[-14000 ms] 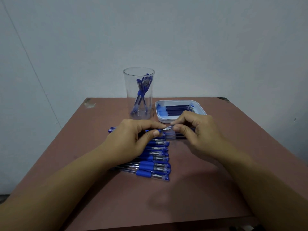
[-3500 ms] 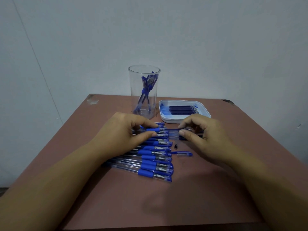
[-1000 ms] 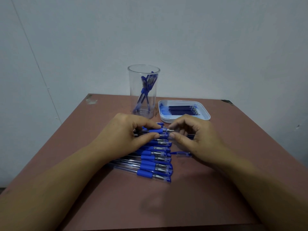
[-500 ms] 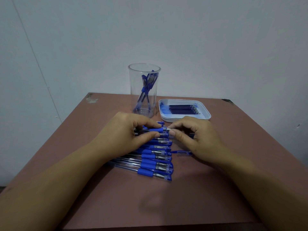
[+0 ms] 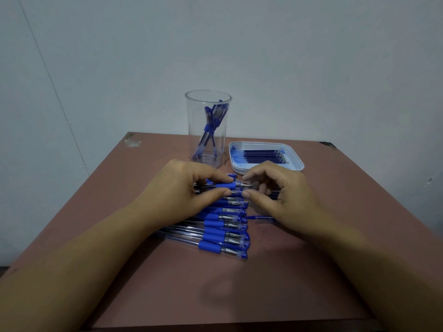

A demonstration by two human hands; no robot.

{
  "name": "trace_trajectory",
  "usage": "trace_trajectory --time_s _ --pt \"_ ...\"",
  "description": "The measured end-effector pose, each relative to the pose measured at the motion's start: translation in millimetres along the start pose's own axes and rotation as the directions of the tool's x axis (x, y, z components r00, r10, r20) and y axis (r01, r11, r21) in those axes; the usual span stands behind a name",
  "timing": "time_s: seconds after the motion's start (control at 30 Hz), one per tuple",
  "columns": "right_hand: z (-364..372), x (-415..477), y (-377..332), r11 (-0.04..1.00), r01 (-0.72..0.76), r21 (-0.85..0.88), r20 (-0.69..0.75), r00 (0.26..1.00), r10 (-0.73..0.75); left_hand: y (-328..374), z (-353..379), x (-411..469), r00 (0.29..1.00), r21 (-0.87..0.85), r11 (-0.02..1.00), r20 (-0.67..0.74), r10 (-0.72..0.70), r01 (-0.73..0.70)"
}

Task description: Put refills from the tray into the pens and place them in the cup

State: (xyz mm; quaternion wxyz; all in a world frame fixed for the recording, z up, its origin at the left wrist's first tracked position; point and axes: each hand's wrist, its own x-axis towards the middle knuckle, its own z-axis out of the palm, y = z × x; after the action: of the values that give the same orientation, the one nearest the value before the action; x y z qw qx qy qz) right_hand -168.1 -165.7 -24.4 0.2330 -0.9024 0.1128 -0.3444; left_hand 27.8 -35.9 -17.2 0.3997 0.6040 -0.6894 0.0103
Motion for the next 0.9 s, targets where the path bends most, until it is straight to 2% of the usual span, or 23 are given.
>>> trace_trajectory --time_s 0.13,0.27,0.43,0.57,0.7,0.9 --pt "1.4 2.4 3.0 0.999 0.003 -0.040 0.012 1.000 -0.003 0.0 0.5 0.1 1.000 0.014 1.000 -0.005 0.005 -0.005" --pt "0.9 0.5 1.3 1.000 -0.008 0.009 0.014 1.000 0.008 -0.3 0.5 0.8 1.000 0.009 1.000 -0.007 0.007 -0.007" --pt "1.3 1.9 2.6 0.999 0.014 -0.042 0.003 1.000 -0.014 1.8 -0.3 0.2 1.000 -0.007 1.000 -0.005 0.015 -0.015" --pt "0.4 0.2 0.2 1.000 -0.008 0.008 -0.004 1.000 0.008 1.9 -0.4 0.4 1.000 -0.004 1.000 -0.004 0.016 -0.016" --pt "1.2 1.7 0.0 0.999 0.024 -0.038 -0.011 1.000 -0.024 2.1 -0.1 0.6 1.000 0.011 1.000 -0.006 0.026 -0.026" --pt "0.4 0.6 -2.3 1.000 0.014 -0.014 -0.013 1.000 -0.015 3.4 0.1 0.3 1.000 0.003 1.000 -0.011 0.029 -0.029"
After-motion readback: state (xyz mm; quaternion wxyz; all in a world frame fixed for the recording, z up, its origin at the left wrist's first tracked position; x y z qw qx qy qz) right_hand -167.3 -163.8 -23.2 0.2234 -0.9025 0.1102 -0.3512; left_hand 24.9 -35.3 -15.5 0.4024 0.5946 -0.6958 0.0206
